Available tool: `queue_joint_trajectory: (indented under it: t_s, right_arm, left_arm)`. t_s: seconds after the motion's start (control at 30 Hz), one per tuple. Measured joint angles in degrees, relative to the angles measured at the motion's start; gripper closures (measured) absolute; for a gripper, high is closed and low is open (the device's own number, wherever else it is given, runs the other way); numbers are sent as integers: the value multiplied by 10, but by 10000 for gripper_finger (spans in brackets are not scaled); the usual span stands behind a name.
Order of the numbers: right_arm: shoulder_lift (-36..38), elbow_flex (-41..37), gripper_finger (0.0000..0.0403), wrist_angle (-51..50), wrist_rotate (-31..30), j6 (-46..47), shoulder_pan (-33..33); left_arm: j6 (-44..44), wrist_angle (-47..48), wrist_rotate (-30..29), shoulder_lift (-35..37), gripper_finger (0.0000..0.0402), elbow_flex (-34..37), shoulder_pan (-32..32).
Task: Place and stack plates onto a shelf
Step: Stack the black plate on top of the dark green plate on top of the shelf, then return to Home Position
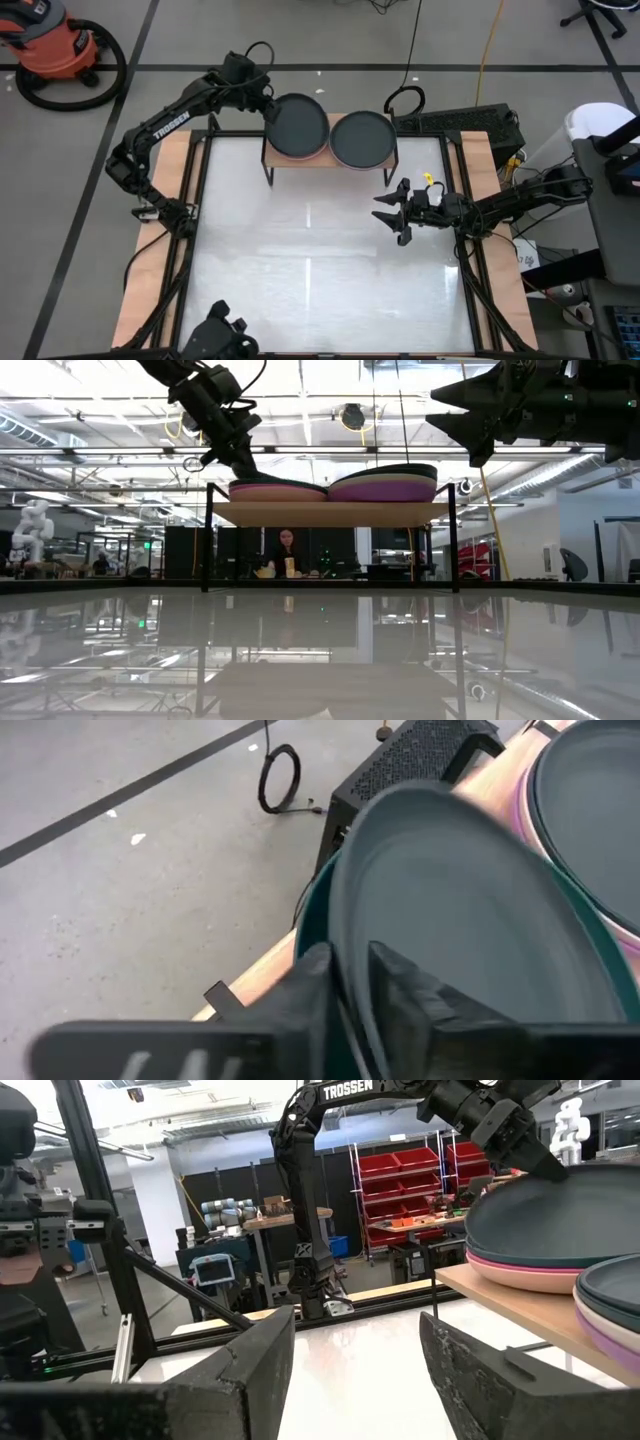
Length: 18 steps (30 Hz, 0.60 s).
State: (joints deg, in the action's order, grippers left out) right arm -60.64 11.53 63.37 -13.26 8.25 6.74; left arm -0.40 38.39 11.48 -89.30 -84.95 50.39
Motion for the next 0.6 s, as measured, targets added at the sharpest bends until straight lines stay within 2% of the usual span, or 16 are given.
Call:
queue_joint_trajectory:
  t_s: [0.27, 0.4, 0.6]
  right_arm:
    - [0, 0, 206, -3, 0, 0, 0]
    - [0, 0, 206, -7, 0, 0, 0]
    - [0, 0, 206, -27, 0, 13, 0]
  left_arm:
    - [-8, -21, -3, 0, 224, -3, -3]
    - [-2, 6, -4, 3, 204, -31, -3]
    - [15, 21, -5, 41, 201, -55, -3]
